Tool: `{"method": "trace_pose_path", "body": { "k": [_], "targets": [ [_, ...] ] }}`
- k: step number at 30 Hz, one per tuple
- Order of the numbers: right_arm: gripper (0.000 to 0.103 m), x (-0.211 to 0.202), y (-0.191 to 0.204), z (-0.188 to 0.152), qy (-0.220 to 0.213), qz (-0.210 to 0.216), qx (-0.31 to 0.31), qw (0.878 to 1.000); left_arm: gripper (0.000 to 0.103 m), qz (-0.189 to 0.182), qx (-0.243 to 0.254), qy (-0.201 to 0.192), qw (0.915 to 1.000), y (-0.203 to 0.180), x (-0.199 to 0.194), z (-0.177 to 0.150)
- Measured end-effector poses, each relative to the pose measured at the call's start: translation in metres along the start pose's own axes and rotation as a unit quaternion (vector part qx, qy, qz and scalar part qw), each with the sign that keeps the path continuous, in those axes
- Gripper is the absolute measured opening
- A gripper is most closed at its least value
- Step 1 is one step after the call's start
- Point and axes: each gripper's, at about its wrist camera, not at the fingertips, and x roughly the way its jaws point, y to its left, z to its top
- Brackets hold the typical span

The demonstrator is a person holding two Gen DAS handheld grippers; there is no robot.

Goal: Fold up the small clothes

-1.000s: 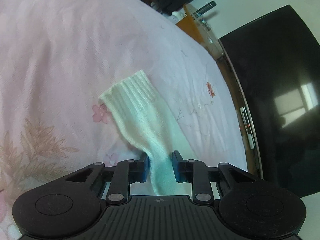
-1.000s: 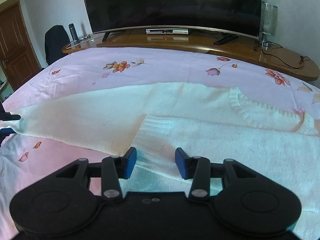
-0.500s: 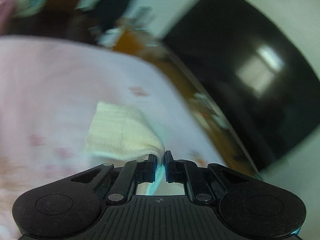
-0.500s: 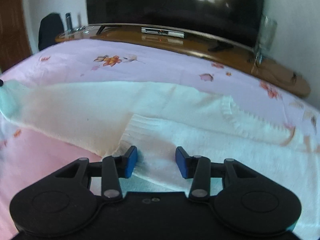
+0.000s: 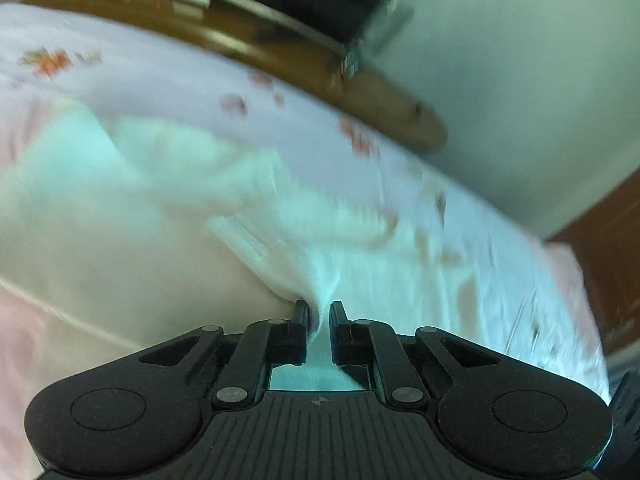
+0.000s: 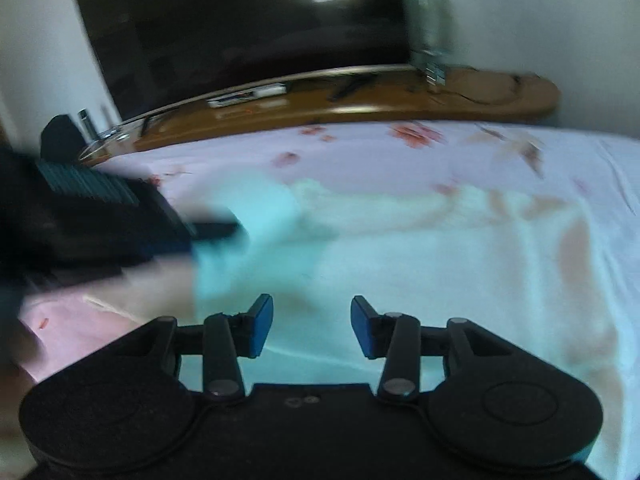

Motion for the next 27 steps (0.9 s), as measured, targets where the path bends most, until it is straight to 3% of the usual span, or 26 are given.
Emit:
{"method": "trace_pose_path", "body": {
  "k": [2, 3, 4, 6, 7, 8, 11, 14, 19, 23, 24, 26, 27],
  "targets": [
    [0.045, -0.004, -0.015, -0.005, 0.007, 0.005, 0.018, 1.000, 0.010, 0.002, 0.007, -0.003, 1.0000, -0.006, -0.005, 0.000],
    [0.045, -0.006, -0.020, -0.007, 0.007, 0.010, 0.026, 1.000, 0.019, 0.001, 0.023, -0.014, 0.9996, -0.010, -0.008, 0.005],
    [0.045, -0.009, -0.024, -0.010, 0.006, 0.012, 0.029, 0.999, 0.047, 0.003, 0.039, -0.023, 0.9990, -0.017, -0.012, 0.007],
    [0.046, -0.012, -0.025, -0.013, 0.005, 0.018, 0.030, 0.999, 0.088, -0.009, 0.054, -0.061, 0.9967, -0.025, -0.025, 0.015],
    [0.047, -0.013, -0.023, -0.014, 0.003, 0.024, 0.031, 0.999, 0.091, -0.010, 0.061, -0.088, 0.9941, -0.031, -0.037, 0.016],
    [0.050, -0.013, -0.020, -0.014, 0.002, 0.031, 0.032, 0.999, 0.091, -0.013, 0.074, -0.101, 0.9921, -0.027, -0.051, 0.020],
    [0.055, -0.014, -0.009, -0.016, 0.005, 0.047, 0.027, 0.999, 0.091, -0.014, 0.076, -0.089, 0.9930, -0.027, -0.058, 0.031],
    [0.063, -0.008, 0.003, -0.012, 0.011, 0.061, 0.035, 0.997, 0.091, 0.038, 0.049, -0.098, 0.9932, 0.001, -0.071, 0.032],
    [0.063, 0.007, 0.033, 0.000, 0.002, 0.048, 0.012, 0.999, 0.091, 0.110, -0.032, -0.100, 0.9884, 0.069, -0.087, 0.026],
    [0.061, 0.033, 0.068, 0.006, 0.006, -0.009, -0.042, 0.999, 0.091, 0.188, -0.035, -0.097, 0.9768, 0.099, -0.086, 0.014],
    [0.056, 0.038, 0.073, 0.006, 0.008, -0.029, -0.058, 0.998, 0.091, 0.202, -0.033, -0.096, 0.9740, 0.104, -0.085, 0.011],
    [0.011, 0.040, 0.073, 0.005, 0.000, -0.060, -0.066, 0.996, 0.091, 0.220, -0.031, -0.093, 0.9706, 0.111, -0.086, 0.006],
    [0.011, 0.036, 0.064, 0.005, -0.003, -0.056, -0.048, 0.997, 0.091, 0.223, -0.026, -0.092, 0.9702, 0.113, -0.085, 0.003]
  ]
}}
